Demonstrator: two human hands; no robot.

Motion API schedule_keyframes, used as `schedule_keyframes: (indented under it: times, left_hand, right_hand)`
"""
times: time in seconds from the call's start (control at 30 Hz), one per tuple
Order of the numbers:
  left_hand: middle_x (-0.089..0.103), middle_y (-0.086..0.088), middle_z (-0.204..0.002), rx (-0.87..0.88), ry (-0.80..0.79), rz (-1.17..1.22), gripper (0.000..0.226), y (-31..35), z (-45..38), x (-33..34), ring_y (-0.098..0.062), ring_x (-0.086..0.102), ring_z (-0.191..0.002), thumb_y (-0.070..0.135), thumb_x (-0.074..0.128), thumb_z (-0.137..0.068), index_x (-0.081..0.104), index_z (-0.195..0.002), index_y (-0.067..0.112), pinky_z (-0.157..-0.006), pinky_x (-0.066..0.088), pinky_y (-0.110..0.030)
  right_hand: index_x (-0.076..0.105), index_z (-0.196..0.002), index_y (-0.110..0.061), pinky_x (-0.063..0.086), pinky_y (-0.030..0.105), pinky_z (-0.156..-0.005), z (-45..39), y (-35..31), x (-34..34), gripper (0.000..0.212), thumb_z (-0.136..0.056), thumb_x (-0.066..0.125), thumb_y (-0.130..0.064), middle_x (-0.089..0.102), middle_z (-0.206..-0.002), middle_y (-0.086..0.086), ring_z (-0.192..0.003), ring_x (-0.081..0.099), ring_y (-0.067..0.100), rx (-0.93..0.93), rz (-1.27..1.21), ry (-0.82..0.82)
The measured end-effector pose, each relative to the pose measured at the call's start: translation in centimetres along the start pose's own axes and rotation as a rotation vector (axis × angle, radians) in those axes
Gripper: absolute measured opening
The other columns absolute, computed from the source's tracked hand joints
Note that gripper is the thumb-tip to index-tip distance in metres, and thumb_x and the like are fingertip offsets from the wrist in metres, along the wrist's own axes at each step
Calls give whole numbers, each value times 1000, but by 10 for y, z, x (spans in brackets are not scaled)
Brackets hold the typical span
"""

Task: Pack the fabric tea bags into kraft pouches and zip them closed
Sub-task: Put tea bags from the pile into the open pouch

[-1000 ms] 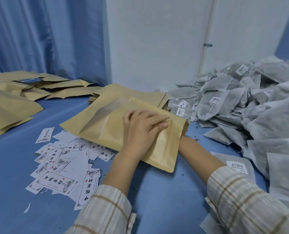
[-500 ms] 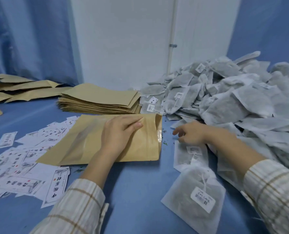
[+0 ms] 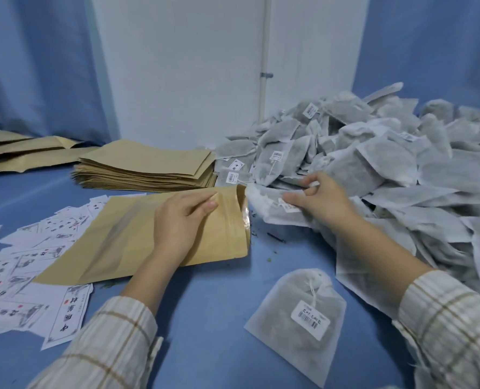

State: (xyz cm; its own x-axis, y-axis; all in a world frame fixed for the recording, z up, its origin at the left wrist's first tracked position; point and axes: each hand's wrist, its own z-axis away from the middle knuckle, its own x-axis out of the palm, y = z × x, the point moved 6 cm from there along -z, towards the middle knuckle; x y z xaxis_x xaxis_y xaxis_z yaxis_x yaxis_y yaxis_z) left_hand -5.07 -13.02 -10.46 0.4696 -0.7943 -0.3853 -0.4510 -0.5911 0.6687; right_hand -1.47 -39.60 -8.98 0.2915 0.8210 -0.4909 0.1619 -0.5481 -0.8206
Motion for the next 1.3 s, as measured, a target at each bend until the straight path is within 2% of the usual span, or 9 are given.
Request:
schedule_keyframes:
  times: [0.2,0.3,0.37,0.47,0.67,0.8,0.9,1.07,1.3]
  left_hand:
    - [67,20,-94,-11,3,80,16,9,0,1,1,57,-97,31,69,-82,72,-95,39,-91,43,-23]
    - [69,10,-99,-36,-11,88,16,9,3,5,-10,60,-101,28,71,-81,75,-96,30,-95,43,-38]
    - [67,15,-96,-21,-29,121,17,11,4,7,-7,59,-100,26,71,-81,73,-96,35,-96,43,-33]
    - [64,23,-91,-11,-44,149,20,10,2,5,-1,59,-96,27,69,-82,69,-95,42,-90,43,-22]
    - [62,30,-88,-26,-50,135,18,11,2,6,5,56,-94,30,68,-83,70,-95,43,-86,40,-17]
    - [62,27,-89,-28,-66,125,18,13,5,7,5,55,-93,29,68,-83,72,-100,35,-84,39,-12]
    - [63,25,-90,-29,-79,130,19,15,7,7,6,55,-91,29,68,-83,72,-101,33,-83,39,-11]
    - [62,27,-89,-26,-104,130,19,17,11,8,14,53,-86,27,69,-83,73,-102,31,-78,34,-4]
    - [63,30,-90,-29,-74,109,18,11,10,5,15,53,-91,27,68,-84,72,-99,36,-83,35,-5]
  right_hand:
    - [60,-64,-21,37,17,-56,19,-32,61,18,-75,72,-29,60,-63,-8,-59,52,3,-37,-34,40]
    - [67,-91,-2,42,26,-68,25,-44,100,19,-89,52,-13,69,-93,15,-77,56,16,42,-137,-201]
    - [61,-108,-1,52,32,-74,33,-48,117,23,-94,46,-13,66,-101,17,-84,61,18,68,-220,-470]
    - [58,-106,-1,43,19,-45,42,-50,113,21,-94,44,-10,55,-67,0,-47,53,3,-64,14,-702]
    - [66,-106,-19,49,17,-64,43,-35,55,20,-86,63,-22,64,-71,-9,-58,58,1,-159,212,-806]
    - [65,-110,-27,48,30,-94,56,-8,28,32,-80,71,-32,69,-103,0,-98,64,14,-31,365,-1040]
    - [65,-108,-28,43,34,-98,65,7,20,40,-71,79,-31,68,-95,-7,-87,62,3,19,451,-1100]
    - [68,-82,-21,53,22,-64,66,17,24,16,-73,78,-13,67,-71,-7,-69,62,8,38,400,-1036]
    - [70,-92,-9,54,19,-54,21,10,-18,19,-75,77,-14,71,-79,4,-57,65,18,13,28,-431]
